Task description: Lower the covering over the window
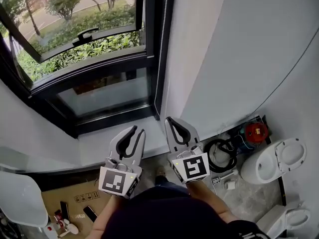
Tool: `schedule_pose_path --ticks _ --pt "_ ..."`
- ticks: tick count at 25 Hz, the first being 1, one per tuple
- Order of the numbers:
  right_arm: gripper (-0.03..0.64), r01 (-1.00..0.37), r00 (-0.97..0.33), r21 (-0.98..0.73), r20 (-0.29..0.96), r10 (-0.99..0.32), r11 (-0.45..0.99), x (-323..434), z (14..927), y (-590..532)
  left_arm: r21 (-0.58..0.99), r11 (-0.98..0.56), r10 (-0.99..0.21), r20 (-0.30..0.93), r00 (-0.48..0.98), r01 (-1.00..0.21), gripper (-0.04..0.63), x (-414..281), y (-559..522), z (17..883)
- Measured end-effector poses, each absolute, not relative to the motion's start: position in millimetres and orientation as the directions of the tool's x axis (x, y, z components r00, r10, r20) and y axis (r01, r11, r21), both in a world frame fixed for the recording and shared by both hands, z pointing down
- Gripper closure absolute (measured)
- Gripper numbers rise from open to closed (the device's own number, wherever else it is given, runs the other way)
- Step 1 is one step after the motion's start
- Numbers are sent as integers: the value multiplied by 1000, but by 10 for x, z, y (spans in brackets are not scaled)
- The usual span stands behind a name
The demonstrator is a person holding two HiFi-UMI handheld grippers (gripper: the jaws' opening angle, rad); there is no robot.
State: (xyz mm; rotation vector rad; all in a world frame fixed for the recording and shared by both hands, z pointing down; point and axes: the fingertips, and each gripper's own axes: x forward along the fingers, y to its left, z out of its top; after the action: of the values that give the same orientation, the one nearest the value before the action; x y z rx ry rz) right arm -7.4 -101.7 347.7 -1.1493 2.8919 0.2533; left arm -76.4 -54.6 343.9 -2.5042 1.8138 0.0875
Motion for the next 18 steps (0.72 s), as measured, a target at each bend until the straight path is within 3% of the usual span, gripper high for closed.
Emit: schedule_pose_path --ticks 18 --pt "603 -637 -768 192 -82 -635 746 -357 3477 -1940 31 -328 -945 -14 328 -944 528 -777 -2006 3627"
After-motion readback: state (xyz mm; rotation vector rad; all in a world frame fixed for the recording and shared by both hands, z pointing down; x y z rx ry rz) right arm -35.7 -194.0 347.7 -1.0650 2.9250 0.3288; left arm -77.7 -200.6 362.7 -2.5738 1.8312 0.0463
